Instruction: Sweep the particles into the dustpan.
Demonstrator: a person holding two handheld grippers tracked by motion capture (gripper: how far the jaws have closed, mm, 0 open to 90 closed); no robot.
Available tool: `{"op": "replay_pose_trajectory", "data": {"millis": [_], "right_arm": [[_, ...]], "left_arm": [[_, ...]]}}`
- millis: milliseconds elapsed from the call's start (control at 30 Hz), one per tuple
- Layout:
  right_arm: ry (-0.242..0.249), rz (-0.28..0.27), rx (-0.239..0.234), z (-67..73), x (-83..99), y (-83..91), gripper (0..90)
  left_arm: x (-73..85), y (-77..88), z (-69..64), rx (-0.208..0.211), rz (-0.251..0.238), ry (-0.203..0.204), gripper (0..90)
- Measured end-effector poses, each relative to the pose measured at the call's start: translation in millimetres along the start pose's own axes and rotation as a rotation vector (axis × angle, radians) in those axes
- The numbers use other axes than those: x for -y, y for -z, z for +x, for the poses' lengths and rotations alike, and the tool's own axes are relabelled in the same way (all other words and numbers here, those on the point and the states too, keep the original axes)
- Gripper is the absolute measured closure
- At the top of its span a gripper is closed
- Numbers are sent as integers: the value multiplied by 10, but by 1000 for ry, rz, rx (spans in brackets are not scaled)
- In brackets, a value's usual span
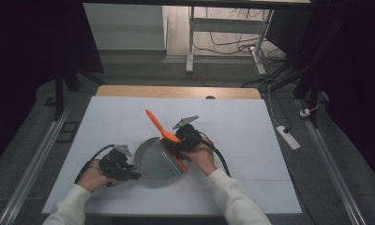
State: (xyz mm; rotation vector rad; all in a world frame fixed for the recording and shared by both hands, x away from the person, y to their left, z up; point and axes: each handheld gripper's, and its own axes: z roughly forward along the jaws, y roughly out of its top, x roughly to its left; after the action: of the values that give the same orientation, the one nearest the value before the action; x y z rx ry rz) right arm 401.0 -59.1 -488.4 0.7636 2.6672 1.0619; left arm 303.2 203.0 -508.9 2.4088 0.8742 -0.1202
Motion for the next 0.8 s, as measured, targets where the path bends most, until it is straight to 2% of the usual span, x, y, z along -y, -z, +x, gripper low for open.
{"op": "replay_pose_trajectory", "data": {"millis": [33,100,133,233,267,300,333,400,500,600,800], "right_arm": [[0,-20,-37,65,-22,-4,694],[9,-20,-46,91,-32,-5,694],[25,-24,-85,178,-65,-10,694],[34,-30,-108,231,-89,3,693],[46,-57,-93,247,-113,50,693],[46,-57,-93,247,-113,50,693],[37,-78,-63,216,-124,138,693],[29,-85,-55,194,-123,167,693],[8,-105,-17,68,-98,270,694],[-15,-102,22,-55,-47,345,693],[-40,-88,53,-139,32,371,693]], "left_arm": [[0,0,0,-1,0,0,621],[0,2,3,-1,4,-6,621],[1,2,0,-3,2,-5,621],[2,1,-2,-3,0,-4,620],[4,-1,-4,-4,0,-4,620],[4,-1,-4,-4,-1,-4,620],[5,-3,-3,-4,-1,-4,621],[6,-1,2,-1,2,-8,621],[7,-3,5,-1,0,-7,621],[8,-2,4,-3,1,-9,621],[10,-2,-7,-5,-2,-7,621]]}}
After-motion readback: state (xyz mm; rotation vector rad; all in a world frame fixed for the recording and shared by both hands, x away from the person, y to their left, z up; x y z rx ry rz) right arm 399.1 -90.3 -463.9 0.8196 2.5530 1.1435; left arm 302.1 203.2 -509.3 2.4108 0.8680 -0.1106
